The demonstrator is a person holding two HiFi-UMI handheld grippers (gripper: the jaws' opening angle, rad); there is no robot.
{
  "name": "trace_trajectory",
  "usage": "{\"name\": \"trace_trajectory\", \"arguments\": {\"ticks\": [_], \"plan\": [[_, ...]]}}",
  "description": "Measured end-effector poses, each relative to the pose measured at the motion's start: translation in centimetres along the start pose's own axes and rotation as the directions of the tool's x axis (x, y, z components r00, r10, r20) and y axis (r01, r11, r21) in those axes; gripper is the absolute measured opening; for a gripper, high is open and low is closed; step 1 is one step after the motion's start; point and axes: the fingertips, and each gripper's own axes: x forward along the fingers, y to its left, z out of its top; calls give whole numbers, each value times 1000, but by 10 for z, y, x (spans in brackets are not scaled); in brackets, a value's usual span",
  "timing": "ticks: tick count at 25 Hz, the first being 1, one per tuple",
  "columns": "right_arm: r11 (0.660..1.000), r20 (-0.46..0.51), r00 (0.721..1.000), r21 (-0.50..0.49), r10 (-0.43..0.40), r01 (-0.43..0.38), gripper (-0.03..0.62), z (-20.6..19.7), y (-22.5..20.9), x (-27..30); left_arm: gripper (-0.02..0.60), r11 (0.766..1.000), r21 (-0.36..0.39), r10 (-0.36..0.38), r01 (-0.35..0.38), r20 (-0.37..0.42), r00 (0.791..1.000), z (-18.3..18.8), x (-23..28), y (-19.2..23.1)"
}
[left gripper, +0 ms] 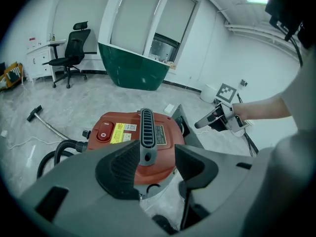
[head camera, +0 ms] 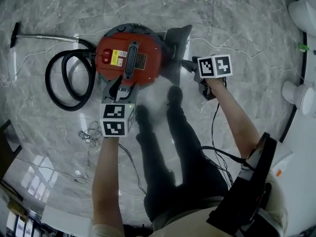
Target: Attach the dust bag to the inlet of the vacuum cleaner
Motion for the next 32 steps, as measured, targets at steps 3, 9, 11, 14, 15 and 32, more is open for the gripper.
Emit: {"name": "trace_trajectory", "arguments": {"ticks": [3,9,11,14,15,32], "plan": [[999,-4,1000,-17,28,-28,224,3,15,14,199,1000,-2,-2,2,-7,1000,-1,7,-1],[997,15,998,43,56,-57,222,9,14,11,199,1000,-2,-5,5,13,1000,5,7,-6],[993,82,993,79,86,-92,219,16,16,-15,199,1000,-3,-3,3,24,1000,8,-2,-6],[968,219,957,117,191,-220,43,33,42,-69,198,1000,-17,-11,12,44,999,20,-29,-12],[953,255,935,115,246,-282,25,39,59,-87,193,1000,-23,-19,20,56,998,27,-41,-15],[628,331,560,-151,760,-763,17,46,372,-351,-8,977,14,-203,214,387,900,150,-344,-114]]}}
